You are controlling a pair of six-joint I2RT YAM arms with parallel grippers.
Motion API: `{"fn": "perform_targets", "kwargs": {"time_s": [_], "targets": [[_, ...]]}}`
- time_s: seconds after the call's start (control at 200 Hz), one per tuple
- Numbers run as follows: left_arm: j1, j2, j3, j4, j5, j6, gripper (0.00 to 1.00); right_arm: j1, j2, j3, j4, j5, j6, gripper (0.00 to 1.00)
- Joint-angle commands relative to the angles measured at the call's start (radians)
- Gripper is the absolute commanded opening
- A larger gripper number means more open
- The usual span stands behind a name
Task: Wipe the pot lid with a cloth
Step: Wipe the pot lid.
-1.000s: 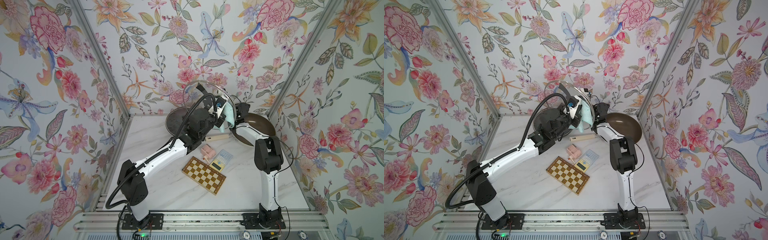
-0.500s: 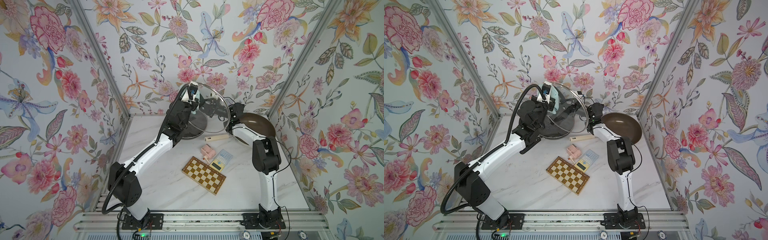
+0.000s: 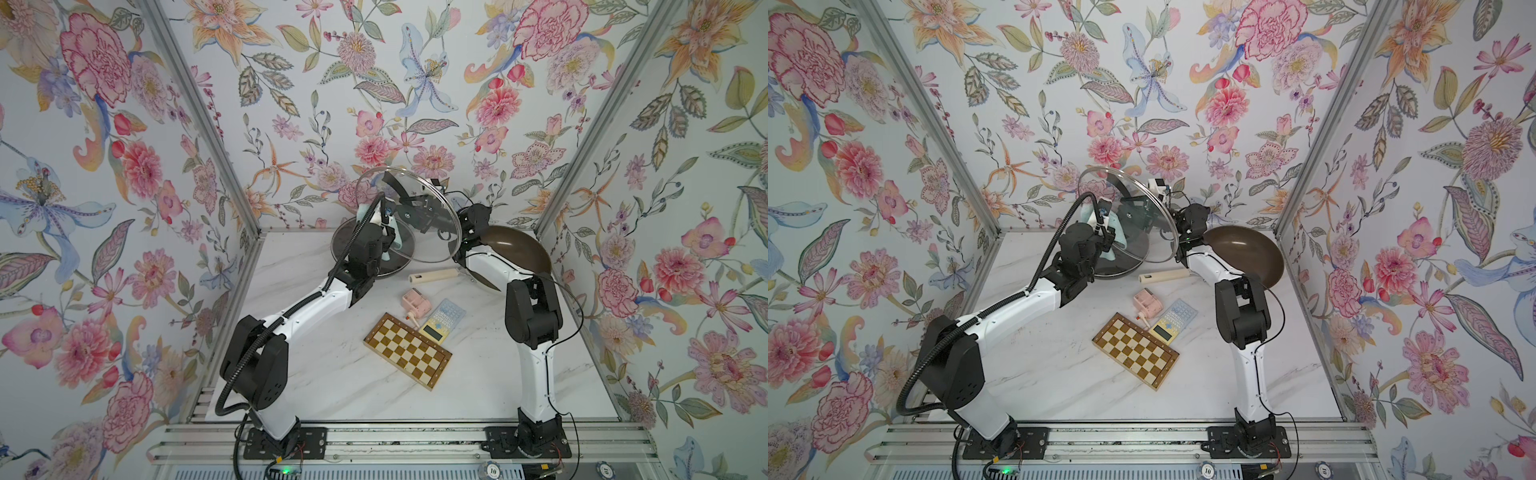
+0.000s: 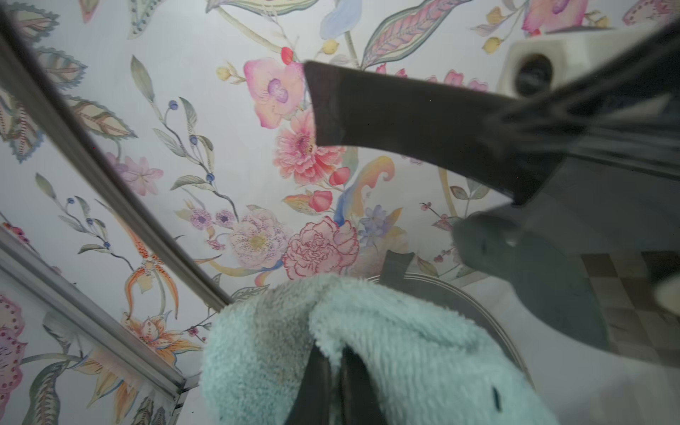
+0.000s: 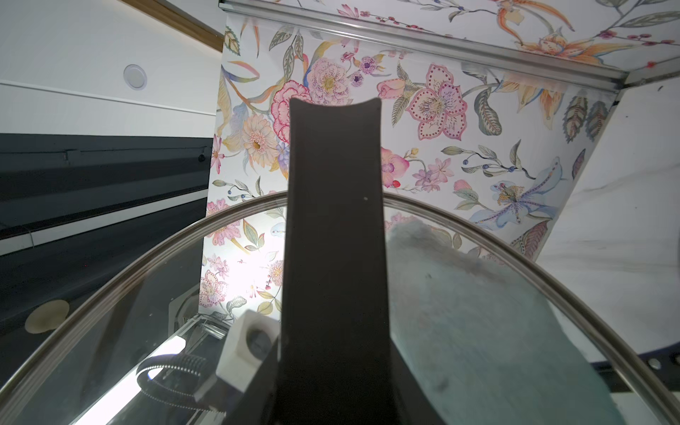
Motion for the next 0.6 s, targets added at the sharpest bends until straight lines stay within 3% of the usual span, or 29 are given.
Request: {"fn": "perform_targets", "kwargs": {"time_s": [0.0, 0.14, 0.225, 0.325, 0.45, 0.595], "targets": [[-0.095, 0.062, 0.05, -0.086, 0.126, -0.045, 0.0, 0.008, -0.05, 0.115, 0.175, 0.053, 0.028, 0.0], [-0.209, 0.092, 0.166, -0.177, 0.276, 0.037, 0.0, 0.01, -0.004, 0.165, 0.136, 0.066, -0.001, 0.0], [-0.22, 0.061, 0.217, -0.164, 0.413, -0.002, 0.0, 0.018, 0.024, 0.188, 0.1, 0.055, -0.025, 0.0], [-0.218, 0.031, 0.301, -0.12, 0.484, -0.04, 0.0, 0.028, 0.048, 0.188, 0.088, 0.054, -0.029, 0.0], [-0.208, 0.02, 0.392, -0.065, 0.448, 0.012, 0.0, 0.038, 0.057, 0.171, 0.094, 0.042, -0.027, 0.0], [-0.16, 0.012, 0.411, -0.028, 0.306, 0.112, 0.0, 0.046, 0.037, 0.13, 0.113, 0.029, -0.027, 0.0]]}}
